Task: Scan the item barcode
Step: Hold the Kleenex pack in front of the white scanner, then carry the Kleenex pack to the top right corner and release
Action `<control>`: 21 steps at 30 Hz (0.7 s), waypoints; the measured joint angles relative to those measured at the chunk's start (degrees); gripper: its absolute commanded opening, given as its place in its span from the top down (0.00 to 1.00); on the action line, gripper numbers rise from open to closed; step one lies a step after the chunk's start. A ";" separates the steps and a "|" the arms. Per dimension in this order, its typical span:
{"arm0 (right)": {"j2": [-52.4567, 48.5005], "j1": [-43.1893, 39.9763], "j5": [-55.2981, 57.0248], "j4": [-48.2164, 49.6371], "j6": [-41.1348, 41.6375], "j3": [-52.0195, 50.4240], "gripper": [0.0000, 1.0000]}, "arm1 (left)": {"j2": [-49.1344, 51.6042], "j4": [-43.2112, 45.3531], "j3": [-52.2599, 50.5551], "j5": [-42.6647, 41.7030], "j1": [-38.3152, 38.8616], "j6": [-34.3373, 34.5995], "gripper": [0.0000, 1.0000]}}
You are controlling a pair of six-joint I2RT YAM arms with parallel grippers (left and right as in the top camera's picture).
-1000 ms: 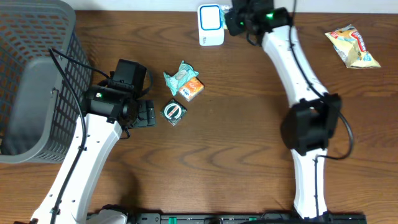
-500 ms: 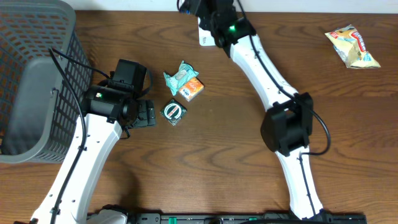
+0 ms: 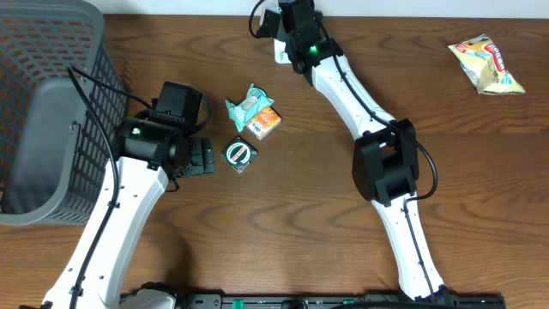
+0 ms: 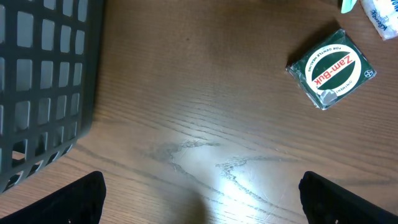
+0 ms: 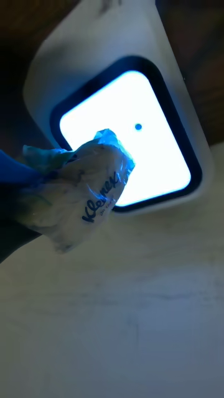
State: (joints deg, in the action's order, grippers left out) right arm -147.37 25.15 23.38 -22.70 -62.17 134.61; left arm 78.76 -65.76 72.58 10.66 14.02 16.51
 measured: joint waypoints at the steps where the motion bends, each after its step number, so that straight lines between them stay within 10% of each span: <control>1: 0.00 0.00 -0.22 -0.20 0.02 0.00 0.99 | 0.00 0.02 0.00 0.00 0.00 0.00 0.02; 21: 4.02 -1.62 -1.88 -1.66 14.27 0.00 0.99 | 0.00 0.00 0.00 0.00 0.00 0.00 0.02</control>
State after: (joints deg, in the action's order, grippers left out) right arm -143.35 23.53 21.50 -24.36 -47.90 134.61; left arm 78.76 -65.76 72.58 10.66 14.02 16.51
